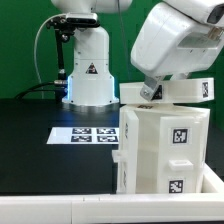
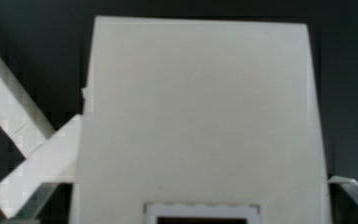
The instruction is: Assemble cabinet
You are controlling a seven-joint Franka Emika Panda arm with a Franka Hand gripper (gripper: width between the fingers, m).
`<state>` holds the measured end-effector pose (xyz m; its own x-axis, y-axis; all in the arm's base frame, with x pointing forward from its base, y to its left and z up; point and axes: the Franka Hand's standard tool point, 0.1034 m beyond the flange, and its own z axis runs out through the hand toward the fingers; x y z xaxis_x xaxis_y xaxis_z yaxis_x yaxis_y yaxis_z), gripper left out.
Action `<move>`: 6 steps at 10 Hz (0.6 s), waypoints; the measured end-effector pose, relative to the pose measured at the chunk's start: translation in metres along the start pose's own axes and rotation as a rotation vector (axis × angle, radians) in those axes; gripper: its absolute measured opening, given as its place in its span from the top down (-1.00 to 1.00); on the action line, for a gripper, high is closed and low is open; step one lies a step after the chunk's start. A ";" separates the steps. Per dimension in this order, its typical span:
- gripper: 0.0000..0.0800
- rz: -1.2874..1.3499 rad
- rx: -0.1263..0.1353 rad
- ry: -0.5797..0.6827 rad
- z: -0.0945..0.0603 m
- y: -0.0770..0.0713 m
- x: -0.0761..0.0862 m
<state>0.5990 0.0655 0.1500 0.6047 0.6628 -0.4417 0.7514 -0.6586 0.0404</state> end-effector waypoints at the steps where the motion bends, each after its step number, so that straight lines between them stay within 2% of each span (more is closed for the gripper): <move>1: -0.39 0.000 0.000 0.000 0.000 0.000 0.000; 2: -0.67 0.000 0.000 0.000 0.000 0.000 0.000; 3: -0.67 0.000 0.000 0.000 0.000 0.000 0.000; 4: -0.90 0.000 0.000 0.000 0.000 0.000 0.000; 6: -0.99 -0.017 -0.004 0.017 -0.003 0.002 0.002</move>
Offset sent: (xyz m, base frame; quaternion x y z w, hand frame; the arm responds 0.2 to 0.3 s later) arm 0.0000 0.0000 0.0000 0.0000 0.0000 0.0000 1.0000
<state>0.6025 0.0661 0.1518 0.5962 0.6799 -0.4270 0.7627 -0.6456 0.0369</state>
